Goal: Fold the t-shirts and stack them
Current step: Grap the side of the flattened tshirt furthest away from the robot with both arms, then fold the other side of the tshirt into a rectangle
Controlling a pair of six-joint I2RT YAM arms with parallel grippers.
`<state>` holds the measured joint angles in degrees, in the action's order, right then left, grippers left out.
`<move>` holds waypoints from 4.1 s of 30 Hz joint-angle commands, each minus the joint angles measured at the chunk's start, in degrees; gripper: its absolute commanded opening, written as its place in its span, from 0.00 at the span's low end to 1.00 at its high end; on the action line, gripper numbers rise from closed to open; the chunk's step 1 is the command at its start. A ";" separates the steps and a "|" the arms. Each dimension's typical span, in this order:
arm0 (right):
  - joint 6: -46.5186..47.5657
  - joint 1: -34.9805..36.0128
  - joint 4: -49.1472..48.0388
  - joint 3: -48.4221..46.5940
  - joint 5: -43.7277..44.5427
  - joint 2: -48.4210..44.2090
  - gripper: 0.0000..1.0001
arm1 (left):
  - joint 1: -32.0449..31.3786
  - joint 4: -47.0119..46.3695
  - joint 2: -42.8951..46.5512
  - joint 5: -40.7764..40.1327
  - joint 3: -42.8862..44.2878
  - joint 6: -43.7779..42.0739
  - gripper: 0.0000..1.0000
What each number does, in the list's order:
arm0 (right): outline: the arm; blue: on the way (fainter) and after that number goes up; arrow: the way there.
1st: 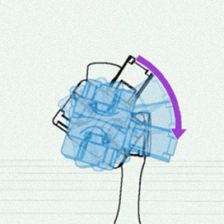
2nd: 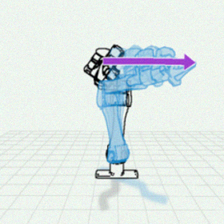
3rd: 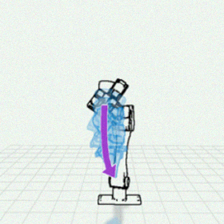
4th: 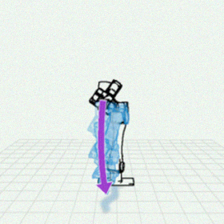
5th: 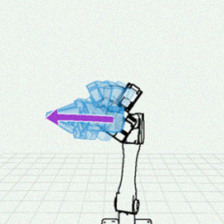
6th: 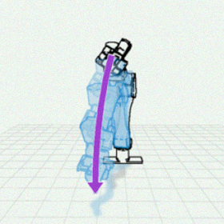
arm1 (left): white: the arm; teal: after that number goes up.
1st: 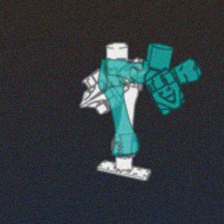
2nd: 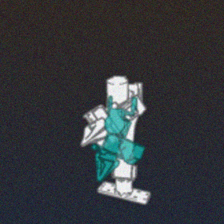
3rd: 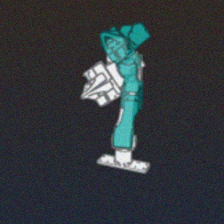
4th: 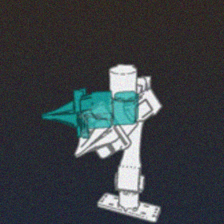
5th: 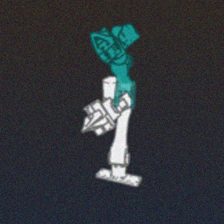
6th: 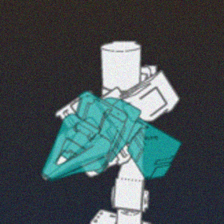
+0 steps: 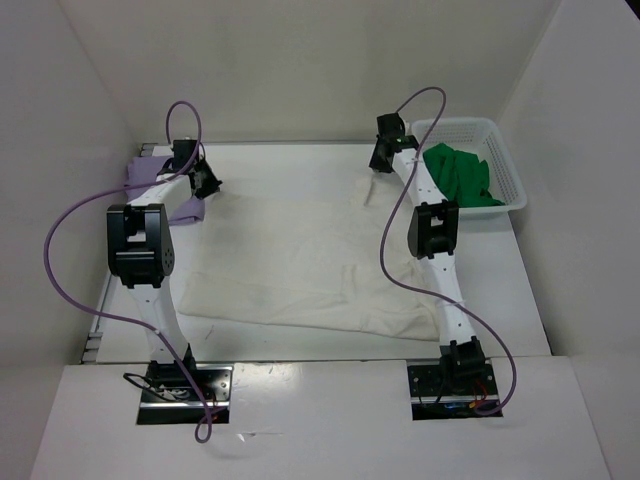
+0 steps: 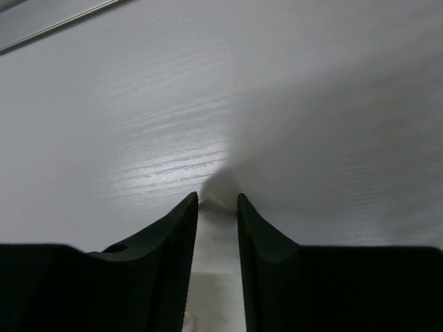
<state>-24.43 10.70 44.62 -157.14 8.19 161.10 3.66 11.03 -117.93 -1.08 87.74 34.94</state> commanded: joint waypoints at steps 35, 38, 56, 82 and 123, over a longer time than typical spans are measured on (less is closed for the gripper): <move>-1.06 0.46 -5.52 75.83 -5.11 -72.57 0.01 | 7.58 -2.50 20.54 6.44 -20.05 1.27 0.00; -1.59 0.46 -3.32 81.28 -5.64 -78.47 0.01 | 8.38 -1.97 23.18 7.49 -22.43 1.27 0.00; -5.19 -1.37 15.67 94.03 -8.44 -93.59 0.01 | 10.67 2.16 36.53 8.03 -35.19 2.94 0.00; -7.75 0.02 27.01 94.48 -9.50 -97.38 0.29 | 11.72 10.59 41.90 -1.55 -29.30 8.30 0.33; -6.42 11.54 -12.11 97.20 -11.70 -65.82 0.26 | -6.21 -4.17 31.62 15.76 -44.24 5.84 0.31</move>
<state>-31.53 21.78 32.60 -60.95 -3.75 97.25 -2.35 9.26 -86.17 14.79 43.86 40.75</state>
